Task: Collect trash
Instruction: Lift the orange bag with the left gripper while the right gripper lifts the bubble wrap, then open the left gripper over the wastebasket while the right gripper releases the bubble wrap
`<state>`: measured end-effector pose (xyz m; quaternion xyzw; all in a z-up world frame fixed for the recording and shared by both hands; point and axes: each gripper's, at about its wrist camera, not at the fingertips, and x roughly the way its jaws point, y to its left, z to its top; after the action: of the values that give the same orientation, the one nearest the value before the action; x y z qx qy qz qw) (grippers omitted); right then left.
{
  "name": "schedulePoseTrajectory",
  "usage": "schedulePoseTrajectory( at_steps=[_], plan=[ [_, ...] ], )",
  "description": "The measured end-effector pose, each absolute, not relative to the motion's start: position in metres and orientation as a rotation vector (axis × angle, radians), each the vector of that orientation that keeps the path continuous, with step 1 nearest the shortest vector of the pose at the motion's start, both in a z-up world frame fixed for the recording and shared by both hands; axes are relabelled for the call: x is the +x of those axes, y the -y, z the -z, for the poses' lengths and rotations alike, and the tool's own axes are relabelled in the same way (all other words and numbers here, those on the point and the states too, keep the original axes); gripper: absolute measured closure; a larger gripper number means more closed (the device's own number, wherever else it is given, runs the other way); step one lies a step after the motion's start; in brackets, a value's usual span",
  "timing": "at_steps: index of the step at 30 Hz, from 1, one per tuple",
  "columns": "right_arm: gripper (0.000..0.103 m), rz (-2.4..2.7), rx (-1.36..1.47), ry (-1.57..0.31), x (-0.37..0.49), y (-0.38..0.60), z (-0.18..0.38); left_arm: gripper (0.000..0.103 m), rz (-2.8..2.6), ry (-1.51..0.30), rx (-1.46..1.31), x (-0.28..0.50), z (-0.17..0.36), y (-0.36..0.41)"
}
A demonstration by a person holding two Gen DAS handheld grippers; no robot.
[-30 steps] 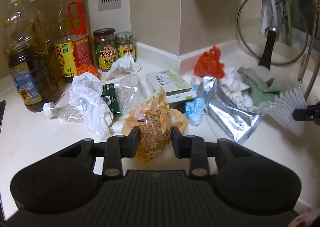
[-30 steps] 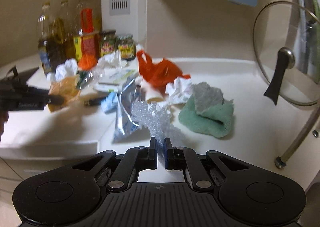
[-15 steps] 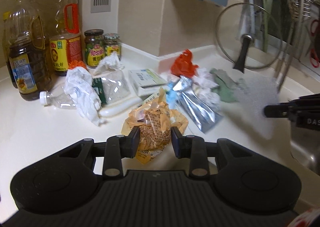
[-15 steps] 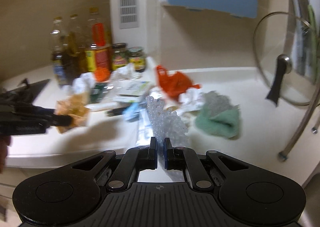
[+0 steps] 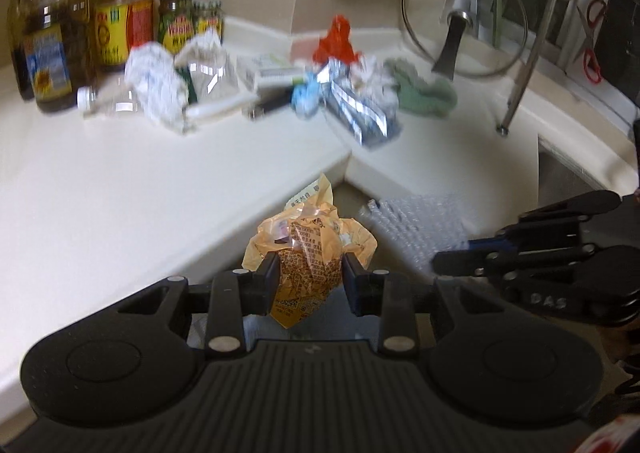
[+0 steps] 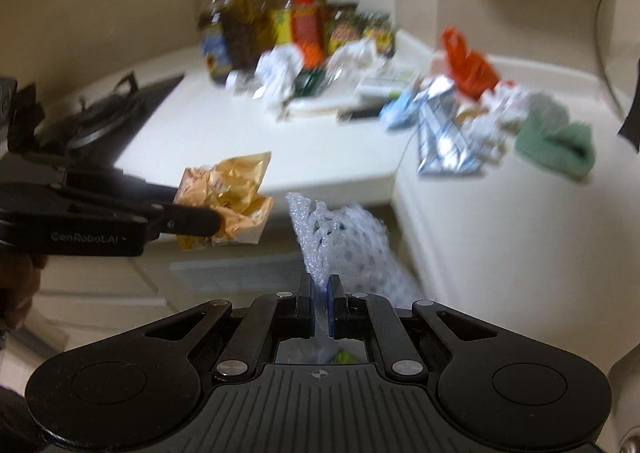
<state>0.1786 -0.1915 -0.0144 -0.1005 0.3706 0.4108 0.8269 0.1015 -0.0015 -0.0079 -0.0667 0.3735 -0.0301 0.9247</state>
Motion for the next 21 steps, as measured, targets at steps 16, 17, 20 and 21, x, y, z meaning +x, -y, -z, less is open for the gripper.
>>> schedulePoseTrajectory(
  at_steps=[16, 17, 20, 21],
  plan=[
    [0.097, -0.823, -0.361, -0.956, 0.186, 0.175, 0.119, 0.073, 0.051, -1.044, -0.191, 0.115, 0.121, 0.006],
    [0.097, -0.825, -0.366, -0.965, 0.187, 0.174, 0.123, 0.073, 0.049, -1.054, -0.194, 0.117, 0.125, 0.007],
    [0.097, -0.828, -0.384, -0.985, 0.193, 0.171, 0.133, 0.073, 0.042, -1.086, -0.199, 0.125, 0.136, 0.008],
    [0.097, -0.828, -0.39, -0.991, 0.194, 0.17, 0.137, 0.073, 0.04, -1.095, -0.201, 0.126, 0.14, 0.009]
  ],
)
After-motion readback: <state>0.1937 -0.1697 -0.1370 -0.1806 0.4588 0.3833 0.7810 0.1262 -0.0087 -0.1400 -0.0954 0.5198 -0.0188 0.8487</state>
